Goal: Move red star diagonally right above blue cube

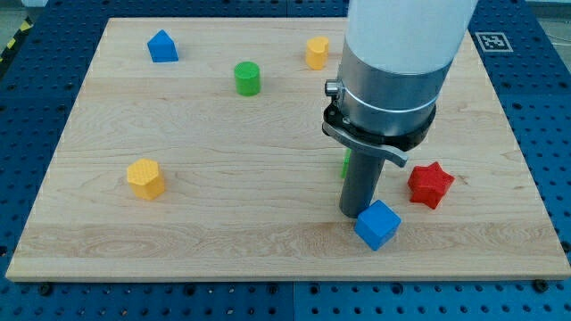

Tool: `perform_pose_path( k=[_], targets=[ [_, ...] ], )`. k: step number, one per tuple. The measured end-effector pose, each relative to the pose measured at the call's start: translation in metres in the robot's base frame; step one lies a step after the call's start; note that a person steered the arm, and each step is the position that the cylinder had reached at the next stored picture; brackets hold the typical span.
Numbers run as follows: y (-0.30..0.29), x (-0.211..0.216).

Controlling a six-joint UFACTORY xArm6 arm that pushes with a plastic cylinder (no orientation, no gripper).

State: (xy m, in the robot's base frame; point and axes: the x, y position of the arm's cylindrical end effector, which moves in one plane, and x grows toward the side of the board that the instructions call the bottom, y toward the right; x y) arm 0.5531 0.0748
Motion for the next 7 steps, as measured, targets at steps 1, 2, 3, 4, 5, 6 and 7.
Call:
perform_pose_path(
  k=[1, 2, 3, 4, 5, 6, 7],
  targets=[
    [0.015, 0.001],
    [0.02, -0.004],
    [0.001, -0.029],
    [-0.003, -0.037],
    [-0.003, -0.048],
    [0.004, -0.043],
    [0.026, -0.026]
  ],
)
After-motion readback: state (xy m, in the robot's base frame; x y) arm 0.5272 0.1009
